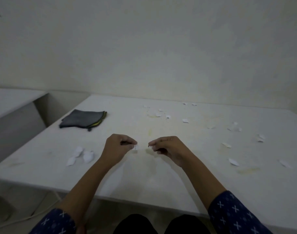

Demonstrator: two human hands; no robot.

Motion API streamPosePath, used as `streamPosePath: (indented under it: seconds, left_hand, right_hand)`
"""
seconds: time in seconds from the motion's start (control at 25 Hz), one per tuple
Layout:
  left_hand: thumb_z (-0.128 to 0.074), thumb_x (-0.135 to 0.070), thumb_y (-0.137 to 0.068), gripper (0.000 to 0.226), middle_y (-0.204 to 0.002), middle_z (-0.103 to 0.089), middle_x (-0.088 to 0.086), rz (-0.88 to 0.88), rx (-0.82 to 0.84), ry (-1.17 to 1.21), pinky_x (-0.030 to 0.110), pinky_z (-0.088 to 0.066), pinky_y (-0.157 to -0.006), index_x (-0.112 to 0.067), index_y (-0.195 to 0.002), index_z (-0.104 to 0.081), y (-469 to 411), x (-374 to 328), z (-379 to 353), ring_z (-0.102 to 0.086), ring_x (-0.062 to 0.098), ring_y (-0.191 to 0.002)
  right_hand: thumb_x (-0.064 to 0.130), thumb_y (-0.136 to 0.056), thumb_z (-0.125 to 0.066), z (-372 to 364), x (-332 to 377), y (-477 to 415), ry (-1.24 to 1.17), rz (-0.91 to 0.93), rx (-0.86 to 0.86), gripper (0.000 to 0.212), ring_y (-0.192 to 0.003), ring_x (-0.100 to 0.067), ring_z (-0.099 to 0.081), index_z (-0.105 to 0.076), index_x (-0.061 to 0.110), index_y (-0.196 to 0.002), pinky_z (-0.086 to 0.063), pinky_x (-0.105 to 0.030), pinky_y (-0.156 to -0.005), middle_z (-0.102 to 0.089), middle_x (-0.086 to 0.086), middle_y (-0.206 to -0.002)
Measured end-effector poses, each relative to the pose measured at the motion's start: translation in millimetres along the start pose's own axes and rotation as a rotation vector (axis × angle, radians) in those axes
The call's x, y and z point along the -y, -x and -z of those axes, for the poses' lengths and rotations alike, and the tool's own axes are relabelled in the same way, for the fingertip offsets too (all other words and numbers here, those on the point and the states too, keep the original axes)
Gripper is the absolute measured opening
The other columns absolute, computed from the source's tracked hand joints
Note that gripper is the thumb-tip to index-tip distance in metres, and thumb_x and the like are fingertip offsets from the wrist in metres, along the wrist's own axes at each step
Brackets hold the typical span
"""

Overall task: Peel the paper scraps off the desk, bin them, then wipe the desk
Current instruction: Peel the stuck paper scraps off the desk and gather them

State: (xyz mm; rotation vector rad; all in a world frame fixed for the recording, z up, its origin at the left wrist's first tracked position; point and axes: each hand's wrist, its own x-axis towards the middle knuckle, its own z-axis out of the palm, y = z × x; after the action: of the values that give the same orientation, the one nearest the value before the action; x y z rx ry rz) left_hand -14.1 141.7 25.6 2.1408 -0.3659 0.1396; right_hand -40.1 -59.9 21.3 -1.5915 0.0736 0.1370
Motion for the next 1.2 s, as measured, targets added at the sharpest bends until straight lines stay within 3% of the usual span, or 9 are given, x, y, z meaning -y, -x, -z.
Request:
streamPosePath:
  seconds: [0.2, 0.32, 0.48, 0.6, 0.76, 0.84, 0.92, 1.08, 1.2]
  left_hand:
    - [-0.07, -0.004, -0.076, 0.014, -0.067, -0.067, -0.005, 0.056, -0.106, -0.062, -0.001, -0.04, -0.055, -0.012, -0.085, -0.075, 17, 34, 65, -0.059, -0.006, -0.056]
    - [-0.069, -0.007, -0.077, 0.016, -0.083, -0.069, -0.002, 0.088, -0.178, -0.111, -0.005, -0.038, -0.06, -0.013, -0.091, -0.074, 24, 57, 95, -0.059, -0.004, -0.071]
    - [-0.064, -0.003, -0.08, 0.017, -0.09, -0.071, 0.003, 0.131, -0.297, -0.141, -0.006, -0.036, -0.063, -0.012, -0.09, -0.075, 31, 84, 116, -0.055, -0.005, -0.073]
    - [-0.061, -0.004, -0.082, 0.018, -0.095, -0.072, 0.003, 0.132, -0.312, -0.138, -0.002, -0.036, -0.067, -0.012, -0.092, -0.074, 34, 95, 118, -0.055, -0.006, -0.074]
    - [-0.06, -0.004, -0.083, 0.019, -0.097, -0.072, 0.004, 0.117, -0.294, -0.146, -0.004, -0.036, -0.067, -0.014, -0.092, -0.074, 35, 105, 117, -0.055, -0.008, -0.075]
    - [-0.059, -0.007, -0.085, 0.019, -0.103, -0.071, 0.005, 0.132, -0.286, -0.164, 0.002, -0.037, -0.077, -0.014, -0.095, -0.074, 37, 108, 114, -0.057, -0.002, -0.081]
    - [-0.058, -0.008, -0.086, 0.02, -0.115, -0.067, 0.006, 0.14, -0.279, -0.203, 0.018, -0.038, -0.092, -0.014, -0.097, -0.073, 36, 108, 110, -0.059, 0.014, -0.102]
    - [-0.059, -0.008, -0.085, 0.029, -0.137, -0.05, 0.008, 0.002, -0.219, -0.386, 0.041, -0.029, -0.109, -0.014, -0.112, -0.066, 32, 99, 94, -0.04, 0.028, -0.133]
    - [-0.057, -0.012, -0.086, 0.042, -0.146, -0.038, 0.005, -0.107, -0.142, -0.439, 0.044, -0.024, -0.112, -0.018, -0.127, -0.055, 31, 80, 64, -0.025, 0.025, -0.141]
  right_hand:
    - [0.0, -0.084, -0.063, -71, -2, -19, -0.02, 0.095, 0.039, 0.018, -0.074, -0.015, -0.066, -0.071, 0.001, -0.1, -0.054, -0.016, -0.069, -0.069, -0.015, -0.086]
    - [-0.009, -0.08, -0.064, -109, -1, -27, 0.027, 0.138, 0.066, 0.031, -0.062, -0.013, -0.063, -0.067, 0.002, -0.108, -0.055, -0.017, -0.064, -0.064, -0.016, -0.08]
    - [-0.007, -0.077, -0.066, -150, 0, -37, 0.112, 0.159, 0.079, 0.02, -0.062, -0.015, -0.065, -0.07, 0.0, -0.095, -0.056, -0.021, -0.066, -0.065, -0.011, -0.071]
    - [0.003, -0.074, -0.072, -172, -1, -42, 0.302, 0.235, 0.072, 0.013, -0.067, -0.011, -0.064, -0.075, 0.009, -0.085, -0.052, -0.017, -0.064, -0.073, -0.01, -0.08]
    - [0.004, -0.076, -0.069, -189, -8, -49, 0.347, 0.285, 0.015, 0.012, -0.065, -0.016, -0.065, -0.076, 0.008, -0.086, -0.057, -0.027, -0.071, -0.073, -0.011, -0.079]
    - [0.006, -0.077, -0.068, -193, -15, -51, 0.464, 0.335, -0.029, 0.011, -0.063, -0.009, -0.06, -0.076, 0.01, -0.083, -0.054, -0.023, -0.069, -0.069, -0.002, -0.075]
    - [0.012, -0.079, -0.069, -195, -20, -50, 0.562, 0.399, -0.084, 0.008, -0.067, -0.004, -0.055, -0.076, 0.015, -0.082, -0.049, -0.02, -0.071, -0.064, 0.003, -0.079]
    - [0.017, -0.087, -0.06, -173, -17, -39, 0.584, 0.496, -0.179, 0.015, -0.078, -0.004, -0.057, -0.071, 0.018, -0.097, -0.049, -0.021, -0.077, -0.067, 0.001, -0.096]
    - [0.02, -0.095, -0.048, -130, -13, -20, 0.803, 0.486, -0.181, 0.032, -0.115, -0.015, -0.053, -0.056, 0.016, -0.126, -0.04, -0.029, -0.102, -0.059, -0.001, -0.127]
